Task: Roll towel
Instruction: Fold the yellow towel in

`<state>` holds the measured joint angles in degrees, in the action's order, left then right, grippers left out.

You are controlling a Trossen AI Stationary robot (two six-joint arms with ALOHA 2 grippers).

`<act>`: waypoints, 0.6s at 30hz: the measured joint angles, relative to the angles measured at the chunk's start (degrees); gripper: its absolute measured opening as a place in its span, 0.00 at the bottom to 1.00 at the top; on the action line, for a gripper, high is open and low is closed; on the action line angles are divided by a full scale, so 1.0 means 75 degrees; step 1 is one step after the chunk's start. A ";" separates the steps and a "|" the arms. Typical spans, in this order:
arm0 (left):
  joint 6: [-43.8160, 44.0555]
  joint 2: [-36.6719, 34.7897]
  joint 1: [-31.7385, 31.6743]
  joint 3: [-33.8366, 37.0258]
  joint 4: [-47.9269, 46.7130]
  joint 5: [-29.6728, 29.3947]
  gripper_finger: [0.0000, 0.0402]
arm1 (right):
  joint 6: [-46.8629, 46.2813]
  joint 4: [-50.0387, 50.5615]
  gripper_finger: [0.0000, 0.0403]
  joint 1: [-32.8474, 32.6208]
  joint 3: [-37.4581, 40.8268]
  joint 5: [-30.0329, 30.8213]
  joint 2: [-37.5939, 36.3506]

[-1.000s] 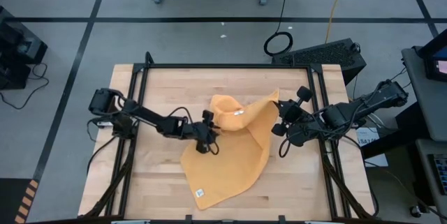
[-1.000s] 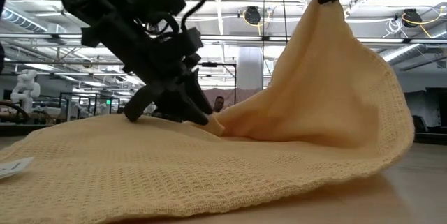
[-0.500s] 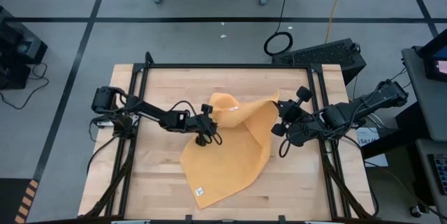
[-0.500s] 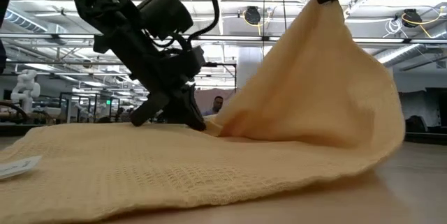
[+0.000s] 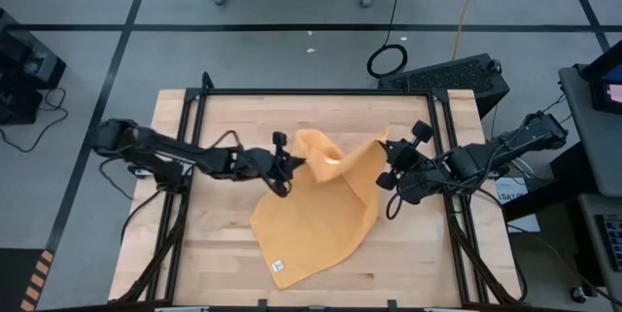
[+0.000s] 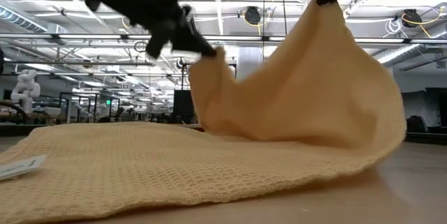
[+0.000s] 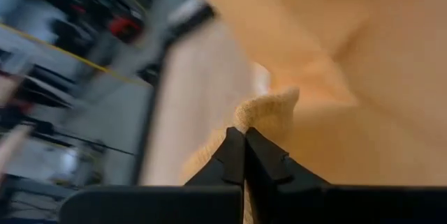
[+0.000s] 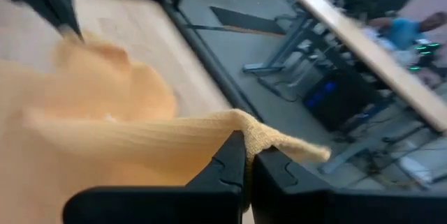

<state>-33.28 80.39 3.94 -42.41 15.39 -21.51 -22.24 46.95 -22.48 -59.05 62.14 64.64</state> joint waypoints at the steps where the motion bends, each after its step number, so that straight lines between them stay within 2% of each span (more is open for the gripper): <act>1: -0.0079 -0.0237 -0.0009 0.0000 0.0188 -0.0136 0.00 | 0.0010 0.0082 0.00 0.0045 0.0000 0.0159 0.0000; 6: -0.0441 -0.1262 -0.0413 -0.0006 0.1253 -0.0236 0.00 | 0.0512 0.0155 0.00 0.0423 0.0006 0.1594 -0.0001; 9: -0.0450 -0.1735 -0.0718 -0.0006 0.1574 0.0365 0.00 | 0.1237 0.0005 0.00 0.0725 0.0006 0.2782 -0.0065; 11: -0.0419 -0.2019 -0.0801 -0.0006 0.1859 0.0811 0.00 | 0.1829 -0.0221 0.00 0.0908 -0.0060 0.3129 -0.0176; 15: -0.0402 -0.2468 -0.0564 -0.0006 0.2598 0.1816 0.00 | 0.2565 -0.0749 0.00 0.0989 -0.0485 0.2240 -0.0455; 18: -0.0100 -0.2773 -0.0302 -0.0006 0.2910 0.2274 0.00 | 0.2778 -0.1055 0.00 0.0989 -0.0814 0.0982 -0.0718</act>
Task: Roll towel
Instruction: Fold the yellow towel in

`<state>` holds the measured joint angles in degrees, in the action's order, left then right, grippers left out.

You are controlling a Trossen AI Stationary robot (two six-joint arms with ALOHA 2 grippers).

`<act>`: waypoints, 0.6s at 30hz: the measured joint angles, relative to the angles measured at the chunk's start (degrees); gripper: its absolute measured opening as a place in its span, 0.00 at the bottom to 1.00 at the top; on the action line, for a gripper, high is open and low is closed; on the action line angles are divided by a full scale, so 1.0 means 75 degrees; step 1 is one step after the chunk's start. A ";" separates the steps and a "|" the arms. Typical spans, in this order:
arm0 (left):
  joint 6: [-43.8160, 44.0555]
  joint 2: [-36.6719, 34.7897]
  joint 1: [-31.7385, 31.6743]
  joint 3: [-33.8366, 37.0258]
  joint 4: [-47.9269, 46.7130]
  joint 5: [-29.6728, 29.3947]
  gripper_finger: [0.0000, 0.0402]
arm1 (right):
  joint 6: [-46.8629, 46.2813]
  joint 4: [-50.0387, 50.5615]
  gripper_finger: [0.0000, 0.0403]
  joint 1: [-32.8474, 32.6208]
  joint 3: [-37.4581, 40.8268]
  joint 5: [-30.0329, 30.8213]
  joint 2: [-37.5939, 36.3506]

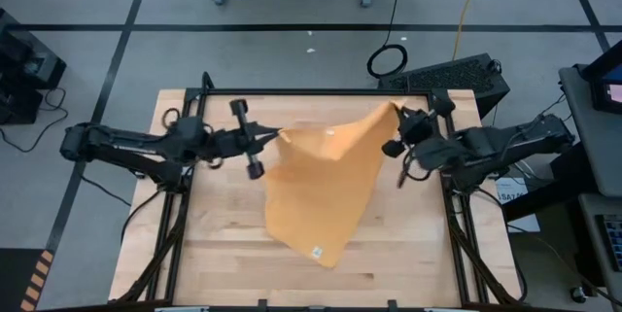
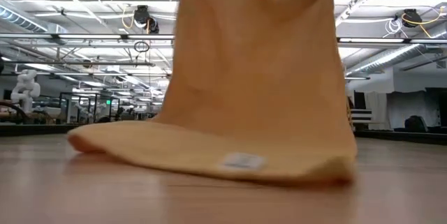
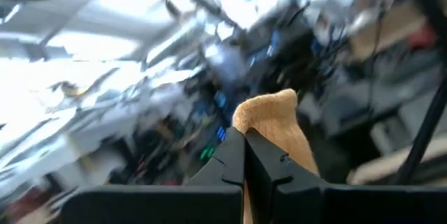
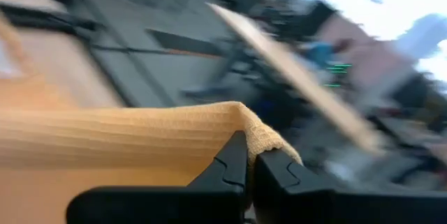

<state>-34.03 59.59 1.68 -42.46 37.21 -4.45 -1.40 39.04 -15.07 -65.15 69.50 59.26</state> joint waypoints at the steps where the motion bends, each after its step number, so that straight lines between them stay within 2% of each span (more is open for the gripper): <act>1: 0.0091 -0.0096 0.0078 0.0000 -0.0012 0.0048 0.00 | -0.0007 -0.0072 0.00 0.0003 -0.0079 -0.0461 -0.0102; 4: 0.0369 -0.0320 0.0262 0.0000 -0.0432 -0.0082 0.00 | -0.0333 -0.0148 0.00 0.0029 -0.0137 -0.1652 -0.0417; 6: 0.0500 -0.0426 0.0294 0.0000 -0.0973 -0.0489 0.00 | -0.0653 0.0011 0.00 0.0105 -0.0095 -0.2067 -0.0507; 8: 0.0687 -0.0463 0.0255 0.0000 -0.1625 -0.0906 0.00 | -0.0971 0.0226 0.00 0.0150 0.0132 -0.2104 -0.0561; 10: 0.1063 -0.0455 0.0165 0.0000 -0.2346 -0.0998 0.00 | -0.1235 0.0318 0.00 0.0171 0.0433 -0.2101 -0.0567; 18: 0.2183 0.0018 0.0107 -0.0003 -0.4875 -0.0342 0.00 | -0.2451 0.0200 0.00 0.0213 0.1737 -0.2146 -0.0547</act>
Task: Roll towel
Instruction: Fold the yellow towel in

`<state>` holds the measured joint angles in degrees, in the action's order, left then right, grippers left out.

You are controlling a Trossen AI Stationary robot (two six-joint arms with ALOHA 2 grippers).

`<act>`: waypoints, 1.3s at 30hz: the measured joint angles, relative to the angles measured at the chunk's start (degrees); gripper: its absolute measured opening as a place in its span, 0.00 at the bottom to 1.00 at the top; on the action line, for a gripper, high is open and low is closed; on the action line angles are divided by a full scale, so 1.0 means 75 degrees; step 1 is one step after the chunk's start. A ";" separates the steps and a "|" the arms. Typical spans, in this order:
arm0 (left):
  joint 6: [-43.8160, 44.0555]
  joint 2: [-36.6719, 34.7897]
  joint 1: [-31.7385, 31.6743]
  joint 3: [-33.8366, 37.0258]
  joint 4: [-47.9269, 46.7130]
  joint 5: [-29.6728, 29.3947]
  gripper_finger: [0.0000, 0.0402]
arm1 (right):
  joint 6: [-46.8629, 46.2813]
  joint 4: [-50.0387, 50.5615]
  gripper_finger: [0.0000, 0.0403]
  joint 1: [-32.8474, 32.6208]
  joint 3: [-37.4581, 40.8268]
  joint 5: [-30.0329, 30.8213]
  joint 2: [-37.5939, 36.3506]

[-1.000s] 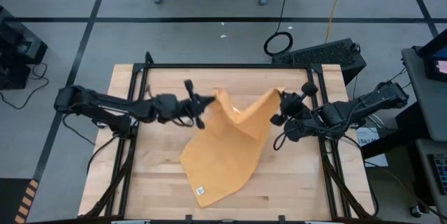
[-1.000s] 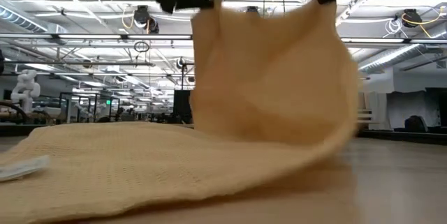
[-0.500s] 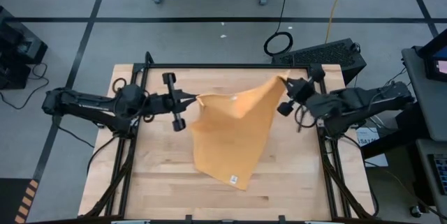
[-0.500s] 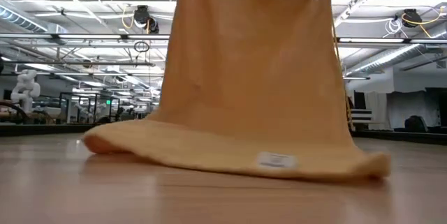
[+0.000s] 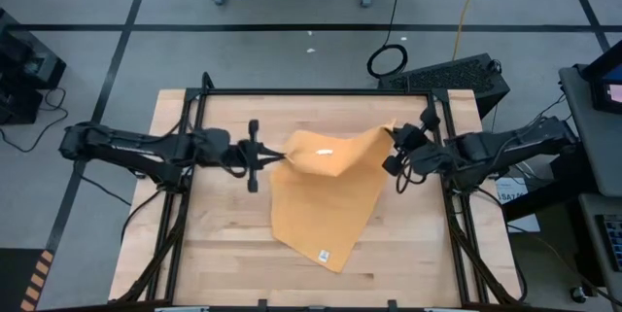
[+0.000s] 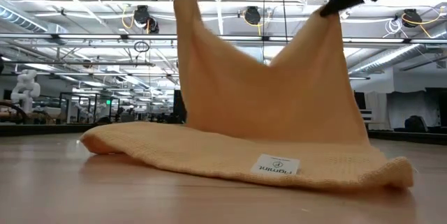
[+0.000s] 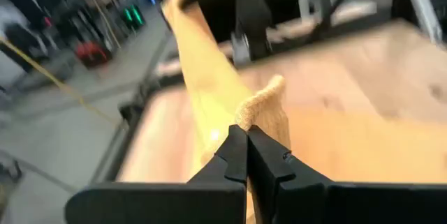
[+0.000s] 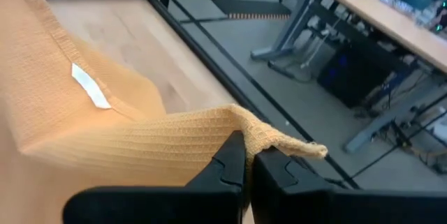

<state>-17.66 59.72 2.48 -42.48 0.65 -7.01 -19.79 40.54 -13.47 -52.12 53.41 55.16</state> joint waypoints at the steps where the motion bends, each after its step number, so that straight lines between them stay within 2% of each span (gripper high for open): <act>1: 0.0094 0.0094 0.0000 0.0000 -0.0155 -0.0002 0.00 | -0.0109 -0.0006 0.00 0.0000 0.0114 0.0003 0.0003; 4: 0.0123 0.0462 -0.0032 0.0000 -0.0410 -0.0192 0.00 | -0.0375 -0.0014 0.00 0.0000 0.0373 0.0012 0.0003; 8: 0.0369 0.1132 -0.0142 0.0000 -0.0444 -0.0902 0.04 | -0.0584 -0.0020 0.00 0.0000 0.0540 0.0022 0.0003; 17: 0.0635 0.2604 -0.0648 0.0003 -0.0654 -0.2383 0.33 | -0.0595 -0.0018 0.00 0.0003 0.0586 0.0059 0.0003; 20: 0.1591 0.2671 -0.0801 0.0006 -0.0912 -0.2546 0.43 | -0.0592 -0.0129 0.00 0.0006 0.0586 0.0087 0.0003; 22: 0.2817 0.2573 -0.0729 0.0003 -0.1073 -0.2874 0.48 | -0.0591 -0.0226 0.00 0.0006 0.0586 0.0087 0.0003; 24: 0.4120 0.2359 -0.0569 0.0003 -0.1479 -0.2880 0.52 | -0.0592 -0.0334 0.00 0.0006 0.0586 0.0079 0.0003; 26: 0.5079 0.2321 -0.0325 -0.0004 -0.1516 -0.2642 0.54 | -0.0587 -0.0417 0.00 0.0006 0.0586 0.0084 0.0003; 28: 0.5583 0.2378 -0.0013 0.0139 -0.1369 -0.2743 0.55 | -0.0534 -0.0490 0.00 0.0006 0.0586 0.0083 0.0003; 30: 0.5699 0.2685 0.0233 0.0263 -0.0621 -0.3367 0.55 | -0.0439 -0.0582 0.00 0.0006 0.0586 0.0071 0.0004; 33: 0.5837 0.3216 0.0341 0.0342 -0.0224 -0.4441 0.55 | -0.0391 -0.0642 0.00 0.0006 0.0583 0.0059 0.0003; 36: 0.6420 0.3513 0.0185 0.0197 0.0239 -0.4620 0.55 | -0.0396 -0.0645 0.00 0.0006 0.0581 0.0061 0.0004; 39: 0.6418 0.3716 0.0093 0.0087 0.0804 -0.4597 0.56 | -0.0400 -0.0661 0.00 0.0006 0.0580 0.0055 0.0006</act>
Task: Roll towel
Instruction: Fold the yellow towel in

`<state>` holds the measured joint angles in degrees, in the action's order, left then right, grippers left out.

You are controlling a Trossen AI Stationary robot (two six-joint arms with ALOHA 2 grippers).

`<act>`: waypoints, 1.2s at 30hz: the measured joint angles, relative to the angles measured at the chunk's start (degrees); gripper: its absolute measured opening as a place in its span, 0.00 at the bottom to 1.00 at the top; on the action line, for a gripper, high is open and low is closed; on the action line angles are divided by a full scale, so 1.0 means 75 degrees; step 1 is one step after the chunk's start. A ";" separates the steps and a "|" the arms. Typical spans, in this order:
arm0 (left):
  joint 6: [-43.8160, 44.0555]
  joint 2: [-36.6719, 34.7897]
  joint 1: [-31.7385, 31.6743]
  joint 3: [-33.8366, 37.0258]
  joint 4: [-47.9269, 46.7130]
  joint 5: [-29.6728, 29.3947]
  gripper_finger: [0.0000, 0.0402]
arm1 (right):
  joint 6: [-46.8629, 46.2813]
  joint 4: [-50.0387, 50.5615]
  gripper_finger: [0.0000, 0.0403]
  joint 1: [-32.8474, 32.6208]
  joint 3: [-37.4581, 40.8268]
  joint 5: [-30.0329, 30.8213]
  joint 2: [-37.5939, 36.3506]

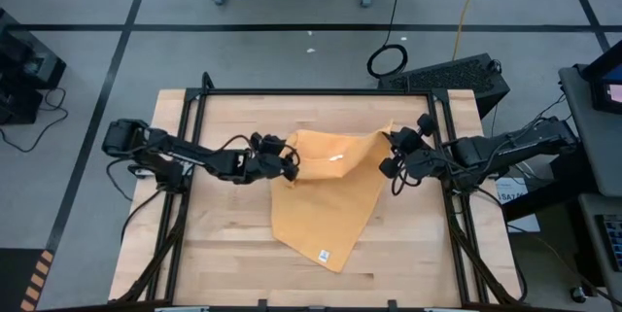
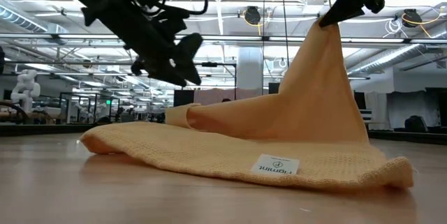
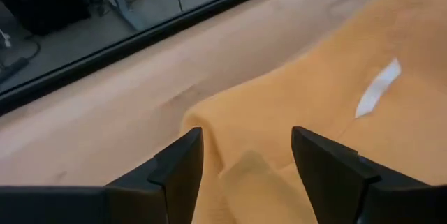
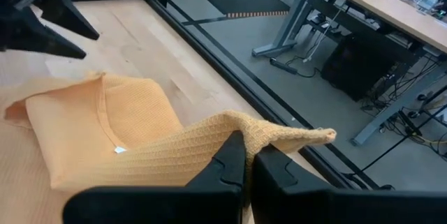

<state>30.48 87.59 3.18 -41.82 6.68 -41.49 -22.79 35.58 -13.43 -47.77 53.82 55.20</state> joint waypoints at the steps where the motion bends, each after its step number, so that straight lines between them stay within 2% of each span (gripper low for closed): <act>1: -0.0068 0.0045 -0.0011 -0.0034 0.0054 0.0085 0.57 | -0.0003 -0.0021 0.00 0.0000 0.0000 0.0004 0.0000; 5: -0.0050 0.0149 -0.0016 -0.0154 0.0241 0.0112 0.67 | 0.0008 -0.0042 0.00 0.0000 0.0000 0.0006 0.0000; 10: 0.0496 0.0437 -0.0228 -0.0146 0.0294 -0.0076 0.86 | 0.0012 -0.0097 0.00 0.0000 0.0000 0.0003 0.0000; 13: 0.0841 0.0633 -0.0349 -0.0151 0.0252 0.0078 0.93 | 0.0076 -0.0097 0.00 0.0000 0.0000 0.0006 0.0000; 23: 0.0900 0.1180 -0.0373 -0.0146 0.0271 -0.0100 0.95 | 0.0127 -0.0115 0.00 0.0000 0.0000 0.0006 0.0000; 26: 0.0901 0.1269 -0.0371 -0.0146 0.0241 -0.0031 0.89 | 0.0128 -0.0158 0.00 0.0000 0.0000 0.0006 -0.0003; 29: 0.0880 0.1270 -0.0373 -0.0146 0.0258 0.0233 0.76 | 0.0128 -0.0158 0.00 0.0000 0.0000 0.0006 0.0000; 32: 0.0624 0.1270 -0.0303 -0.0146 0.0224 0.0280 0.55 | 0.0128 -0.0158 0.00 0.0000 0.0000 0.0035 0.0000; 36: 0.0209 0.1269 -0.0236 -0.0146 0.0183 0.0407 0.17 | 0.0147 -0.0152 0.00 0.0000 0.0000 0.0035 0.0000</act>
<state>32.04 97.11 1.41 -42.92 8.05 -38.44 -21.69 34.44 -13.43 -47.77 54.08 55.20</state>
